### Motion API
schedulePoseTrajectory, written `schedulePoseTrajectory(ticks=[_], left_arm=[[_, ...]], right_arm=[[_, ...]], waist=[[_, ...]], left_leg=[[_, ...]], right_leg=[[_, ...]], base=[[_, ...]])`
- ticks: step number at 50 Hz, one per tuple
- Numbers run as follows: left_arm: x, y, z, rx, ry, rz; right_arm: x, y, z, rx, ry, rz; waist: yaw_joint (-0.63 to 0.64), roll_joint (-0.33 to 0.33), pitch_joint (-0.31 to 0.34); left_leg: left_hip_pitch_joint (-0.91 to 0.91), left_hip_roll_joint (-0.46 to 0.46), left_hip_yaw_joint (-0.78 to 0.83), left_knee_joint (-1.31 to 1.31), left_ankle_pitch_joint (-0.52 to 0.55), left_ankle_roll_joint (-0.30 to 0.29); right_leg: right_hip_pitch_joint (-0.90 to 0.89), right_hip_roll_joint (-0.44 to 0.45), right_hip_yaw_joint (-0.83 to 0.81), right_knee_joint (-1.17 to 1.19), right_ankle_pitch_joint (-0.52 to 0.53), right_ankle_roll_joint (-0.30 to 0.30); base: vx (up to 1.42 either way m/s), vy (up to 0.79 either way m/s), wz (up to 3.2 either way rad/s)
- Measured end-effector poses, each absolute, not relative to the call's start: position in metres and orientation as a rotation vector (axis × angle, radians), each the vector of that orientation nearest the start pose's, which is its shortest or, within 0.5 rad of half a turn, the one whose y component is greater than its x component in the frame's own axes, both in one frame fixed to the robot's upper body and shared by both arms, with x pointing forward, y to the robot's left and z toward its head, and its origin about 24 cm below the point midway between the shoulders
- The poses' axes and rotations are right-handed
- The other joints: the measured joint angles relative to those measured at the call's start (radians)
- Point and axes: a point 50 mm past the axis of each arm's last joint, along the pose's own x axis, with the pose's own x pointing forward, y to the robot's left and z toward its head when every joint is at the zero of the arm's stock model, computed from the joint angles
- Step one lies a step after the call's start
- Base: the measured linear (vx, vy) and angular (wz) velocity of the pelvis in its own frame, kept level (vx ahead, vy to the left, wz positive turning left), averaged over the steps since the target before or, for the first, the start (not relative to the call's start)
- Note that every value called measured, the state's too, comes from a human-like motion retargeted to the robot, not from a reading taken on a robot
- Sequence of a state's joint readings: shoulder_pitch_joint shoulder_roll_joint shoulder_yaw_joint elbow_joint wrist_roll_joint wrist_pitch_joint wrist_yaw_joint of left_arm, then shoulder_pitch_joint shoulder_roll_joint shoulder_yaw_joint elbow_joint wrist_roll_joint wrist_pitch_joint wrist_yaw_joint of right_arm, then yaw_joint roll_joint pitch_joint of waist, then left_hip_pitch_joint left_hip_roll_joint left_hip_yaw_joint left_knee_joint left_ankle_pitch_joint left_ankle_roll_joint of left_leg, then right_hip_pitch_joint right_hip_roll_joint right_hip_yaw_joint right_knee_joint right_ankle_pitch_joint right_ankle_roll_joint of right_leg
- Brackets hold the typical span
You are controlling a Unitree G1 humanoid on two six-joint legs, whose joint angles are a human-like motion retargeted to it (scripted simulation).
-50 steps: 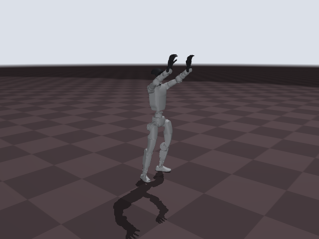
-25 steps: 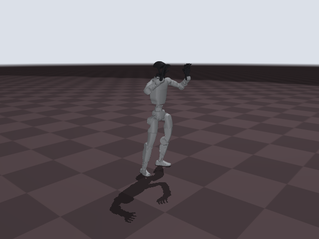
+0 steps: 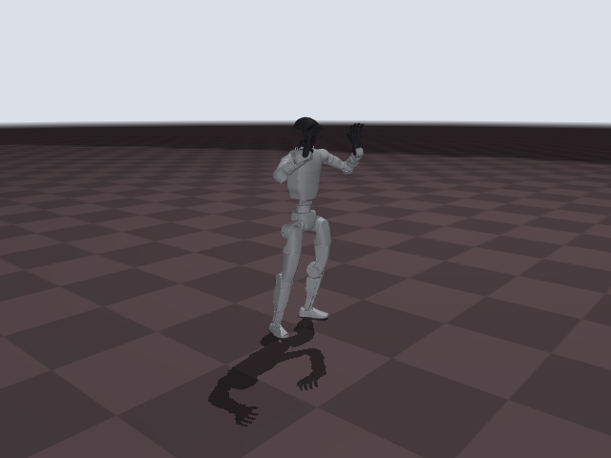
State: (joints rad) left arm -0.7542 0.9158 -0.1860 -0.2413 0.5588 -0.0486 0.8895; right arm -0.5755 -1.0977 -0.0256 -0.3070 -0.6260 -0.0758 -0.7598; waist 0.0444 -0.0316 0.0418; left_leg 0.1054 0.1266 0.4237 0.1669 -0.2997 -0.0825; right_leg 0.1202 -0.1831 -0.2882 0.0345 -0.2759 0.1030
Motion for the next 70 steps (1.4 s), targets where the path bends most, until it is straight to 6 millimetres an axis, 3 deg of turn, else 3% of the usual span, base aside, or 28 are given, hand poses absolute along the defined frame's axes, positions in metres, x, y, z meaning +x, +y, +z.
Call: schedulePoseTrajectory(ticks=[13,18,21,24,28,30,32,35,37,41,45,50,53,57,62,70], left_arm=[[0.241,0.181,0.343,0.928,-1.612,0.722],[0.238,0.161,0.370,0.921,-1.708,0.645],[0.252,0.127,0.413,0.954,-1.794,0.626],[0.277,0.095,0.466,1.090,-1.789,0.724],[0.307,0.101,0.516,1.392,-1.497,1.037],[0.311,0.104,0.527,1.475,-1.315,1.108],[0.305,0.095,0.534,1.423,-1.272,1.112],[0.285,0.072,0.545,1.312,-1.444,1.124],[0.276,0.062,0.549,1.338,-1.561,1.138],[0.276,0.063,0.550,1.444,-1.585,1.133],[0.284,0.072,0.545,1.428,-1.539,1.087],[0.291,0.075,0.532,1.264,-1.546,0.899],[0.283,0.080,0.521,1.116,-1.623,0.782],[0.260,0.098,0.495,0.975,-1.778,0.701],[0.240,0.133,0.446,0.937,-1.848,0.673],[0.243,0.160,0.379,0.972,-1.708,0.629]], right_arm=[[0.218,-0.211,0.347,-1.272,-1.573,-0.722],[0.217,-0.202,0.363,-1.316,-1.632,-0.708],[0.226,-0.194,0.399,-1.384,-1.692,-0.796],[0.253,-0.184,0.452,-1.412,-1.695,-0.989],[0.287,-0.168,0.516,-1.417,-1.490,-1.176],[0.291,-0.171,0.536,-1.383,-1.328,-1.208],[0.286,-0.176,0.549,-1.336,-1.236,-1.231],[0.271,-0.177,0.562,-1.315,-1.271,-1.297],[0.264,-0.171,0.566,-1.352,-1.349,-1.326],[0.265,-0.160,0.562,-1.412,-1.423,-1.305],[0.273,-0.159,0.554,-1.395,-1.423,-1.257],[0.283,-0.170,0.538,-1.287,-1.394,-1.135],[0.280,-0.175,0.524,-1.183,-1.447,-1.038],[0.261,-0.180,0.496,-1.131,-1.599,-0.957],[0.233,-0.191,0.448,-1.189,-1.717,-0.844],[0.218,-0.205,0.372,-1.265,-1.589,-0.657]], waist=[[0.003,-0.004,0.000],[0.010,-0.006,-0.015],[0.025,-0.014,-0.028],[0.021,-0.030,-0.042],[0.013,-0.012,-0.058],[0.030,-0.010,-0.060],[0.057,-0.012,-0.062],[0.091,-0.018,-0.059],[0.095,-0.020,-0.054],[0.072,-0.014,-0.048],[0.055,-0.005,-0.044],[0.070,-0.009,-0.041],[0.075,-0.013,-0.036],[0.072,-0.013,-0.018],[0.060,-0.005,0.004],[0.057,-0.010,0.017]], left_leg=[[0.003,0.000,0.007,-0.002,0.001,0.001],[0.003,0.000,0.006,-0.003,0.000,0.001],[-0.004,0.004,0.003,0.003,0.001,-0.007],[-0.010,0.006,0.003,0.003,0.007,-0.014],[-0.014,0.006,0.014,-0.004,0.018,-0.006],[-0.015,0.005,0.023,-0.007,0.023,-0.002],[-0.017,0.003,0.032,-0.010,0.026,-0.003],[-0.019,0.001,0.039,-0.014,0.026,-0.005],[-0.020,0.000,0.034,-0.014,0.024,-0.007],[-0.022,0.000,0.013,-0.011,0.023,-0.014],[-0.020,0.004,0.001,-0.008,0.022,-0.015],[-0.009,0.005,0.006,-0.004,0.016,-0.005],[-0.004,0.005,0.010,-0.003,0.013,-0.003],[-0.001,0.007,0.008,0.000,0.007,-0.005],[-0.002,0.009,-0.001,-0.001,0.001,-0.005],[0.000,0.007,0.002,0.001,0.001,0.007]], right_leg=[[-0.003,0.000,0.007,0.002,0.002,0.001],[0.000,0.001,0.003,-0.003,0.001,0.002],[0.000,0.003,-0.003,-0.007,0.005,0.005],[-0.003,0.005,-0.007,-0.009,0.012,0.011],[-0.016,0.005,-0.005,-0.007,0.022,0.023],[-0.023,0.004,0.001,-0.008,0.027,0.031],[-0.030,0.002,0.008,-0.010,0.030,0.038],[-0.035,0.001,0.012,-0.016,0.031,0.047],[-0.030,0.000,0.006,-0.021,0.029,0.050],[-0.016,0.001,-0.015,-0.024,0.024,0.045],[-0.007,0.003,-0.025,-0.017,0.020,0.034],[-0.002,0.004,-0.014,-0.015,0.016,0.024],[0.001,0.005,-0.006,-0.015,0.013,0.013],[0.003,0.007,-0.003,-0.013,0.007,0.005],[0.003,0.009,-0.007,-0.008,0.000,0.004],[0.001,0.008,-0.003,-0.002,-0.003,0.005]], base=[[0.00,0.00,0.00],[0.00,0.00,0.00],[0.00,0.00,0.00],[0.00,0.00,0.00],[0.00,0.00,0.00],[-0.01,0.00,-0.19],[0.00,0.00,-0.20],[0.00,0.00,0.00],[0.01,0.00,0.09],[0.02,0.00,0.26],[0.00,0.00,0.06],[0.00,0.00,0.00],[0.00,0.00,0.00],[0.00,0.00,0.00],[0.00,0.00,0.00],[0.00,0.00,0.00]])
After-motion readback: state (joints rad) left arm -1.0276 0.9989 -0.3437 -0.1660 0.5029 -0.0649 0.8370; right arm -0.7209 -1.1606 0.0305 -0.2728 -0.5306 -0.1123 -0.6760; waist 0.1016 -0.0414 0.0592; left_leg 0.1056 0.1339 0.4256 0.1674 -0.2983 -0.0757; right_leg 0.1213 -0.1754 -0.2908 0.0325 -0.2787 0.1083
